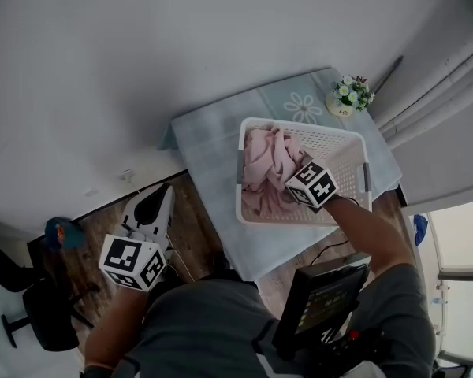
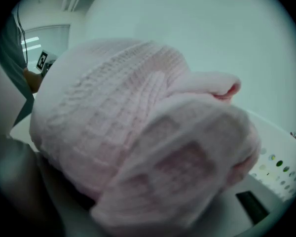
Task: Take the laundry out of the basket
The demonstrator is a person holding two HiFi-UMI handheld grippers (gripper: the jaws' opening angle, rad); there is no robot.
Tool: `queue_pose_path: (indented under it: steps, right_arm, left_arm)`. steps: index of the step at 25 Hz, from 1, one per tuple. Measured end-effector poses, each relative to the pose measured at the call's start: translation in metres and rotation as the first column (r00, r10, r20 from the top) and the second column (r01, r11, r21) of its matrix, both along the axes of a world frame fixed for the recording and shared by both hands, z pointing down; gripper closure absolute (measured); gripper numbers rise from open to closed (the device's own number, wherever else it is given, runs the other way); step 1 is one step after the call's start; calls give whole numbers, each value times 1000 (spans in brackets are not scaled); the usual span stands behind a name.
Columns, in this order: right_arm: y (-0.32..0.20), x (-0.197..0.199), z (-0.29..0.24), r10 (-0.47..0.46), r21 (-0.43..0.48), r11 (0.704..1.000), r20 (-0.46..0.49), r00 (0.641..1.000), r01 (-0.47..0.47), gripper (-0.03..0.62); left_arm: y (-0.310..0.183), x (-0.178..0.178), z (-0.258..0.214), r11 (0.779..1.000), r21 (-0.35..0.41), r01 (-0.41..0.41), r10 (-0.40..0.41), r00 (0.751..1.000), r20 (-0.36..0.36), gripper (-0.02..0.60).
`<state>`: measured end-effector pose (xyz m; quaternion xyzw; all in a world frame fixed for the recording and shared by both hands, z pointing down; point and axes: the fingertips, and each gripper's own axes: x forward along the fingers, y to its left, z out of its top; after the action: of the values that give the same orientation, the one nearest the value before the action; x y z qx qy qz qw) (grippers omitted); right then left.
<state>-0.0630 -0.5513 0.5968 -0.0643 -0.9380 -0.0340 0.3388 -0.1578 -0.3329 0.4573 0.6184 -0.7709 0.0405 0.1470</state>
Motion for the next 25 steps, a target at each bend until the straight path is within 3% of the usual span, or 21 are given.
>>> queue_pose_path:
  steps: [7,13,19,25]
  right_arm:
    - [-6,12,-62,34,-7,999,176,984,-34,378]
    - [-6,21,-114,96,-15,995,298,950,-96,376]
    - [-18,25,-180,197,-42,980,402,894,-196,376]
    - [11,24,-271,239,-47,967,518,822,-251,376]
  left_arm:
    - [-11,-2,-27,998,48,-28,27,999,27,572]
    - [-1,2,-69,990,137,-36,28,998,59,572]
    - [18,-7,-101,985,170,-39,22,994,103,572]
    - [54,-24,-150,975,220,-14,-22,987,161,572]
